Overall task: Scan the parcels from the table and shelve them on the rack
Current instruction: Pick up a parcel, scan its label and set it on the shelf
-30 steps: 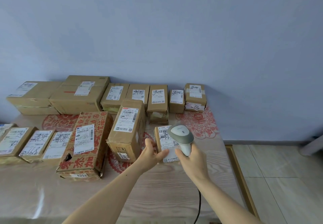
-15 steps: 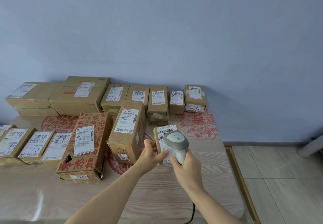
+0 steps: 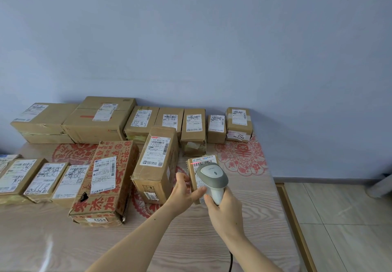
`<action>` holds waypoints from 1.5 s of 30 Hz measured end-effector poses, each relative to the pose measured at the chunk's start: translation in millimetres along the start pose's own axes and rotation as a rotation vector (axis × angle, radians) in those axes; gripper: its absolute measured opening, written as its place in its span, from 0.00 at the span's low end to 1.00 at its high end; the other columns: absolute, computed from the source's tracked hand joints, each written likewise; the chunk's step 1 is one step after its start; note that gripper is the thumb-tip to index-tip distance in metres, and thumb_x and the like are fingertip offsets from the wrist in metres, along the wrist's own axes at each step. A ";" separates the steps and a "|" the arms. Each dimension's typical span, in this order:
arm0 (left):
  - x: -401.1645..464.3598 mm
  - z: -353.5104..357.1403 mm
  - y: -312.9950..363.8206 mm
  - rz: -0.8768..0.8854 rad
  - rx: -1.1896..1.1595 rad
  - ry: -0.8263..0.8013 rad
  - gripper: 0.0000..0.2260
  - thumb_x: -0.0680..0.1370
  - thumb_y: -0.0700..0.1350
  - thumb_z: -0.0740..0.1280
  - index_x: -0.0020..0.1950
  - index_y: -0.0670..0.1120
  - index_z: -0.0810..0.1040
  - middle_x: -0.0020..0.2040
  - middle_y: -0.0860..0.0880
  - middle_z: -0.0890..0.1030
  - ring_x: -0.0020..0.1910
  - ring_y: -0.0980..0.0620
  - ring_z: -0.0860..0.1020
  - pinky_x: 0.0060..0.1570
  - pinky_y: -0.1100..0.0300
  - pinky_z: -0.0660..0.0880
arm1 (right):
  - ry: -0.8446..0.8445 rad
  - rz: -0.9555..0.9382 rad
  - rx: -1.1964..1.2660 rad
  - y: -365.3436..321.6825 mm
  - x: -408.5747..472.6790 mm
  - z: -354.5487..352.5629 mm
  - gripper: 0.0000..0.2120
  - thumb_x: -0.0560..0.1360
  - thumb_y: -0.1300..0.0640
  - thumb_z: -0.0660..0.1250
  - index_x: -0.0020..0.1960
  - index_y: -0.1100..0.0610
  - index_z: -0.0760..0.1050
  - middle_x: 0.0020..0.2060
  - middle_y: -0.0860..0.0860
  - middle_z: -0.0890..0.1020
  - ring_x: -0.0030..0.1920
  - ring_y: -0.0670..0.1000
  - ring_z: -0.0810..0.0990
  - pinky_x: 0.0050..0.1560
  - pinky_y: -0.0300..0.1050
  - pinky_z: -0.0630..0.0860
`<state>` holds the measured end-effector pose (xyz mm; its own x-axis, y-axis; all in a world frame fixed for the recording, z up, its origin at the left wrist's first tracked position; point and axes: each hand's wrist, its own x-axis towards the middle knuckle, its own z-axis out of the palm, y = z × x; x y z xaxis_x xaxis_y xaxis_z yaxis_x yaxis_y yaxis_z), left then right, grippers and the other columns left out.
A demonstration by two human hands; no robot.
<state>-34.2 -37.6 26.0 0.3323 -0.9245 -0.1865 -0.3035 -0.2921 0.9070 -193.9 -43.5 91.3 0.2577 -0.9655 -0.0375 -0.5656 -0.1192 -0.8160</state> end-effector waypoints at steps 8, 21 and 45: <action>2.6 0.7 0.5 0.004 0.038 0.020 0.24 0.76 0.53 0.73 0.56 0.44 0.60 0.49 0.49 0.72 0.44 0.55 0.69 0.44 0.62 0.71 | -0.008 0.009 0.002 1.7 2.6 1.0 0.07 0.76 0.53 0.71 0.49 0.53 0.75 0.35 0.44 0.80 0.36 0.44 0.79 0.32 0.32 0.67; 2.9 -1.2 2.4 -0.022 0.008 0.002 0.25 0.76 0.56 0.73 0.57 0.46 0.60 0.51 0.49 0.75 0.45 0.55 0.73 0.39 0.63 0.73 | -0.008 0.005 -0.005 -0.1 3.5 -1.8 0.07 0.75 0.53 0.72 0.46 0.52 0.73 0.32 0.44 0.77 0.33 0.43 0.77 0.29 0.31 0.66; -18.3 -69.9 100.1 0.086 -0.107 0.311 0.20 0.79 0.45 0.70 0.59 0.43 0.59 0.55 0.56 0.76 0.51 0.67 0.77 0.44 0.69 0.77 | 0.152 -0.206 0.264 -66.5 73.5 -36.9 0.10 0.73 0.49 0.74 0.42 0.48 0.73 0.32 0.48 0.83 0.33 0.53 0.84 0.37 0.57 0.81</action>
<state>-8.2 -32.9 146.6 0.5707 -0.8212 0.0017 -0.2520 -0.1731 0.9521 -166.3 -115.0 164.1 0.2148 -0.9531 0.2133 -0.2875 -0.2704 -0.9188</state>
